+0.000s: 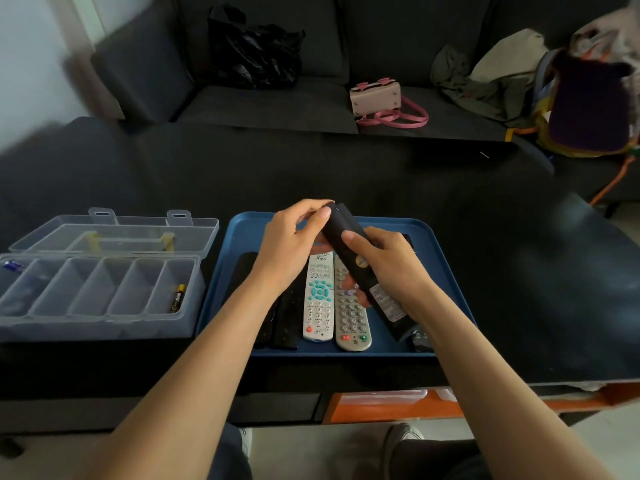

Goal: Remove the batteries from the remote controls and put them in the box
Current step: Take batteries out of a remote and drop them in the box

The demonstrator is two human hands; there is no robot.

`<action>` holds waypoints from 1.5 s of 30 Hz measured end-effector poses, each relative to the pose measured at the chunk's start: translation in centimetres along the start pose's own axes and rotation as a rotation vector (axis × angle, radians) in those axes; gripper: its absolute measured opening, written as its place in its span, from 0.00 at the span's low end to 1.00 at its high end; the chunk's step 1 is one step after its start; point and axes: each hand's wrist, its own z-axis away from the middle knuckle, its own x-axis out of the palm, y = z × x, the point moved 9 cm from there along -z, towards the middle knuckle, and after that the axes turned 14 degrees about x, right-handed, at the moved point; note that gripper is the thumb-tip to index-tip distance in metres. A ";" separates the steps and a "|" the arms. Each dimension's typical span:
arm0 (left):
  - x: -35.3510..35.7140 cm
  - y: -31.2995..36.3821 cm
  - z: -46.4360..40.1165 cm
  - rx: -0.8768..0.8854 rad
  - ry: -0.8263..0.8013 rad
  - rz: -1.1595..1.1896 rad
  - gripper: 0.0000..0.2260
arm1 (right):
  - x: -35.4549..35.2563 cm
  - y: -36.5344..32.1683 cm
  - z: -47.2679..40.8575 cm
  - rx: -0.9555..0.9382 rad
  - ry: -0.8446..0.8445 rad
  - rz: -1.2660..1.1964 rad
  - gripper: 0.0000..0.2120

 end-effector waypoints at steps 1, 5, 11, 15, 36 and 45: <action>-0.1 0.0 0.0 0.002 0.008 -0.008 0.11 | 0.0 0.0 0.0 0.010 -0.011 -0.019 0.13; -0.7 -0.5 -0.1 -0.057 0.074 -0.009 0.05 | 0.4 0.2 0.0 0.033 -0.022 -0.021 0.13; -0.6 -1.6 -0.3 -0.187 0.139 0.128 0.06 | 0.2 1.4 -0.4 0.141 -0.033 -0.101 0.15; -1.0 -0.4 -0.8 -0.056 0.252 0.073 0.05 | -0.8 3.7 -0.9 0.312 -0.058 -0.317 0.17; 6.4 -1.7 -0.7 0.154 -0.176 -0.615 0.10 | -3.0 5.8 -1.2 0.353 -0.040 -0.454 0.17; 6.0 0.4 -0.5 0.277 -0.112 -0.534 0.22 | -2.4 5.7 -1.4 0.337 -0.036 -0.359 0.17</action>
